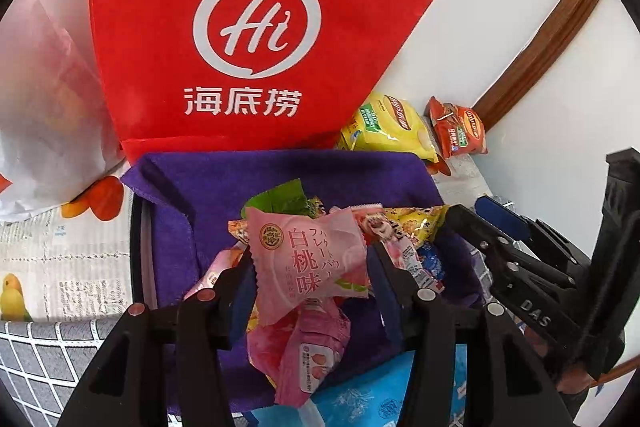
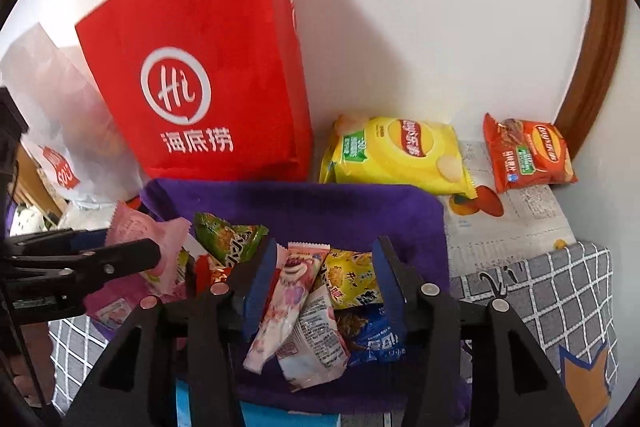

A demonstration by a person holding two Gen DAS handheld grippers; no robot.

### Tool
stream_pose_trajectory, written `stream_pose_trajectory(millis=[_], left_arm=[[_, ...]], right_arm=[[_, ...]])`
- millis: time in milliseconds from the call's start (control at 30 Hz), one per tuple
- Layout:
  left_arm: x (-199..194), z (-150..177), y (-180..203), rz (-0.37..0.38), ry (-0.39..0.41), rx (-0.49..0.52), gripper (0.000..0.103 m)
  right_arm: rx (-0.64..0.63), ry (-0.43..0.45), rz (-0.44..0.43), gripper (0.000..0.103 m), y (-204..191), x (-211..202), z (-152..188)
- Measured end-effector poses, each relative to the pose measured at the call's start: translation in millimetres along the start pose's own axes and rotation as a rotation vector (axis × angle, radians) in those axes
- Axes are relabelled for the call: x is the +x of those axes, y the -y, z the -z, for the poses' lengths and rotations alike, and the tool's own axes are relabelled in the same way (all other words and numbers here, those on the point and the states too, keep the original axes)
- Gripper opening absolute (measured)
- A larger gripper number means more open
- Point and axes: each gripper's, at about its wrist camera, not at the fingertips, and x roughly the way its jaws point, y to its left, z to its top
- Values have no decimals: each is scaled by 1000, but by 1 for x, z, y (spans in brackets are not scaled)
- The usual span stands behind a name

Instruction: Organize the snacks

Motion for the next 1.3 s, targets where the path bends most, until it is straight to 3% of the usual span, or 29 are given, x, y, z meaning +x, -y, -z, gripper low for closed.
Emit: stream_pose_trajectory(millis=[67, 167, 300, 467, 867, 1300], left_arm=[[-4, 0, 4, -11, 5, 5, 64], [-14, 1, 13, -30, 20, 37, 70], [-38, 2, 25, -47, 63, 66, 72], [-63, 15, 42, -15, 81, 81, 75], [-130, 89, 77, -45, 134, 82, 76], [-207, 170, 112, -160, 261, 72, 99]], right_arm=[[3, 4, 1, 50, 0, -9, 1], [-2, 19, 11, 50, 1, -28, 4], [-1, 39, 13, 51, 3, -55, 10], [-18, 48, 20, 55, 1, -86, 21], [52, 77, -30, 59, 7, -175, 64], [45, 100, 5, 69, 10, -255, 135]])
